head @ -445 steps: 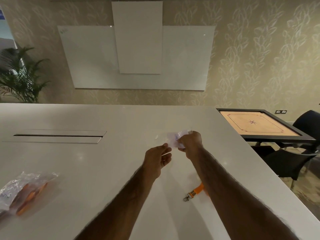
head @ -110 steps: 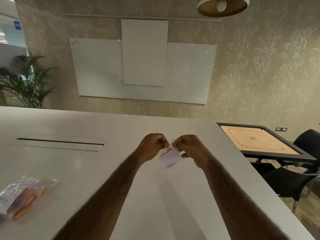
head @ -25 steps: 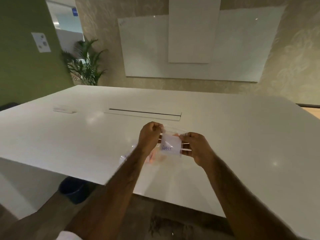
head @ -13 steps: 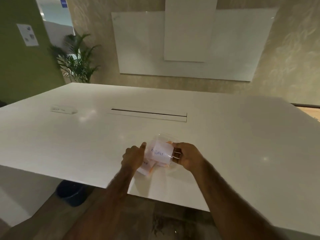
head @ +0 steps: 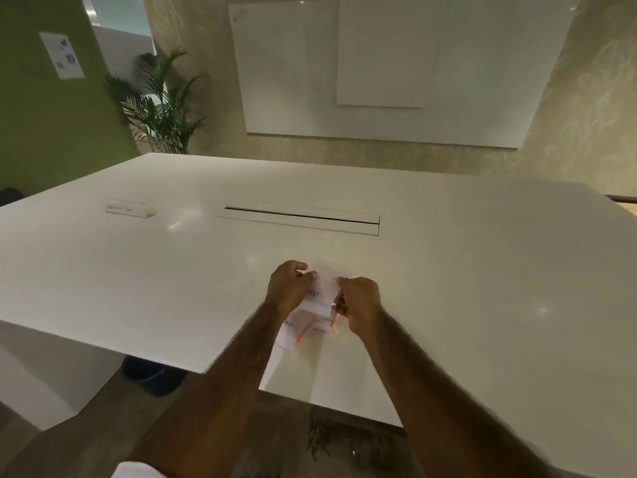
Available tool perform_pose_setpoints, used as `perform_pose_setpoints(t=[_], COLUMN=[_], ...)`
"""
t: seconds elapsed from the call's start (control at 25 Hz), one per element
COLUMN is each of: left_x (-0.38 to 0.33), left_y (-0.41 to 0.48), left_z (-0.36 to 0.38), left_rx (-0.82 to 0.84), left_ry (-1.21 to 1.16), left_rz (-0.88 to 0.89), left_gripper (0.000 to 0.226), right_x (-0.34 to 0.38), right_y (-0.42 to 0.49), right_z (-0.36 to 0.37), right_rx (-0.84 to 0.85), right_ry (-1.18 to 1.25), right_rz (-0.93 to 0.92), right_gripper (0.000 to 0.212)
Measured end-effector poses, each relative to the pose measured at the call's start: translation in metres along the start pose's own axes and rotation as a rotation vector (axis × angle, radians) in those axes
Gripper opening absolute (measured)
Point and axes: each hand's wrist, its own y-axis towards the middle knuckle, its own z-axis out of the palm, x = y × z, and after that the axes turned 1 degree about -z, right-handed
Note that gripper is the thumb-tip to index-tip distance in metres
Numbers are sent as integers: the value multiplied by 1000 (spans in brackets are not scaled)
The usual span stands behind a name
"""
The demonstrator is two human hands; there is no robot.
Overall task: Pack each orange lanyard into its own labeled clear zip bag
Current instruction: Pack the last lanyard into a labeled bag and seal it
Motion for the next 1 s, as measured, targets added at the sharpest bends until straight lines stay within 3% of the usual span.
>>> perform_pose_setpoints(t=[0.2, 0.32, 0.48, 0.56, 0.68, 0.8, 0.88, 1.0], left_x=[-24, -38, -35, -25, 14, 49, 60, 62], left_y=[1, -5, -12, -14, -5, -4, -3, -4], left_z=[1, 6, 14, 8, -19, -38, -35, -32], left_rx=[27, 56, 80, 40, -65, 170, 277, 302], left_ry=[-227, -234, -208, -145, 269, 401, 408, 315], left_rz=[15, 37, 54, 83, 91, -153, -164, -96], left_gripper=[36, 34, 29, 25, 44, 75, 63, 47], right_x=[17, 16, 10, 6, -2, -8, -12, -16], right_y=[5, -2, -9, -10, -9, -8, -11, -12], right_z=[-10, -16, -20, -22, -29, -29, -19, -6], right_rx=[-46, 50, 144, 92, 77, 58, 4, -58], right_ry=[124, 264, 233, 171, 176, 129, 123, 144], right_rz=[47, 126, 106, 83, 117, 144, 146, 134], right_gripper=[22, 24, 35, 34, 28, 28, 24, 19])
